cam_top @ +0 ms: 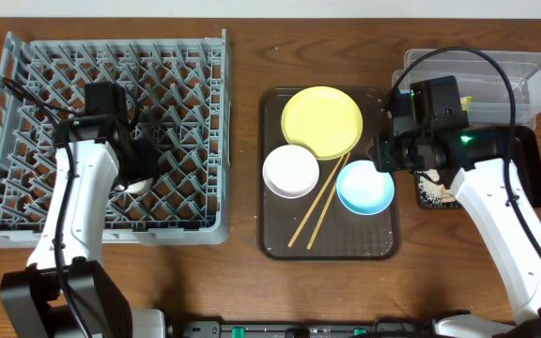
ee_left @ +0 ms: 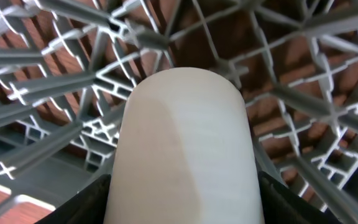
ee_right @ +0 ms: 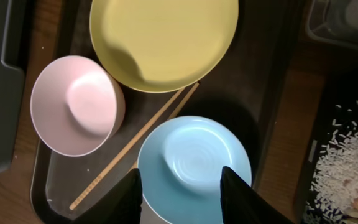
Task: Sort waste into correct bins and load items into the dishwasher rack
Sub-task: 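Carry the white bowl with the left gripper and place it in the rack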
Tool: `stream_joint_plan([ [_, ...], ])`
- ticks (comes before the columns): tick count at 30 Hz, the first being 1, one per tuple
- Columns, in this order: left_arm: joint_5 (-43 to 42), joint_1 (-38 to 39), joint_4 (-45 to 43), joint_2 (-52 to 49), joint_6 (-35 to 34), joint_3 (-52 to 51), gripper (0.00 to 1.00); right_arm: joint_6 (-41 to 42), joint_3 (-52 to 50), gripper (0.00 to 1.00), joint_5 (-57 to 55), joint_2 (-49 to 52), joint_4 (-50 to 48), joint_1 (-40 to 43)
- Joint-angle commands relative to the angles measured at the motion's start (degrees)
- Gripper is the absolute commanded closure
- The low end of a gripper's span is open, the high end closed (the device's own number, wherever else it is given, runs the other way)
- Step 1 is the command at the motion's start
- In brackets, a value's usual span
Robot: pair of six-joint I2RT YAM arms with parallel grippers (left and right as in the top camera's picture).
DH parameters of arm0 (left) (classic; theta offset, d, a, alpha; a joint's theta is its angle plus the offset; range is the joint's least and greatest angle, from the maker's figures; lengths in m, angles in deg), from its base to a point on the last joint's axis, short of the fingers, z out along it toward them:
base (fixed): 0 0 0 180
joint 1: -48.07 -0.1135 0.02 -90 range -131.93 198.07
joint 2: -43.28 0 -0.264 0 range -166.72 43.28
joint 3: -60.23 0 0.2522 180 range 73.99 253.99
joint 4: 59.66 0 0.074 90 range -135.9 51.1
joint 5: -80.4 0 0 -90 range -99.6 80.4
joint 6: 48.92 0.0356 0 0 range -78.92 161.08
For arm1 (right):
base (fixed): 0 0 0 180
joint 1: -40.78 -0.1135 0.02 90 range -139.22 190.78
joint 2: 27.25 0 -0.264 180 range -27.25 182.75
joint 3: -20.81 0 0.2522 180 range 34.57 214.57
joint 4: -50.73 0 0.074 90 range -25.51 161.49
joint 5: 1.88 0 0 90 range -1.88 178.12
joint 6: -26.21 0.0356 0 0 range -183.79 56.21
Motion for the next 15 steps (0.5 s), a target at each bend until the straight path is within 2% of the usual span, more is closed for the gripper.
stream_joint_plan([
  [1, -0.57, -0.24, 0.81, -0.94, -0.09, -0.9, 0.67, 0.28, 0.17, 0.61, -0.72, -1.01, 0.15, 0.37],
  [5, -0.57, -0.24, 1.01, -0.92, -0.09, -0.87, 0.91, 0.22, 0.17, 0.61, -0.74, -1.01, 0.13, 0.48],
  [6, -0.59, -0.24, 1.09, -0.83, -0.09, -0.85, 0.93, 0.07, 0.17, 0.6, -0.74, -1.01, 0.13, 0.46],
  [10, -1.7, -0.24, 2.43, -0.57, -0.13, -0.85, 0.93, 0.07, 0.17, 0.61, -0.74, -0.98, 0.17, 0.52],
  [12, -4.09, -0.24, 3.67, -0.61, -0.09, -0.87, 0.9, 0.07, 0.17, 0.6, -0.72, -0.98, 0.26, 0.7],
  [13, -4.46, -0.24, 4.26, -0.61, -0.09, -0.87, 0.84, 0.07, 0.17, 0.6, -0.74, -0.98, 0.33, 0.74],
  [14, -4.42, -0.24, 4.68, -0.61, -0.09, -0.87, 0.7, 0.07, 0.17, 0.6, -0.72, -0.98, 0.37, 0.74],
  [15, -4.37, -0.24, 4.72, -0.61, -0.07, -0.87, 0.6, 0.07, 0.17, 0.6, -0.72, -0.98, 0.5, 0.74],
])
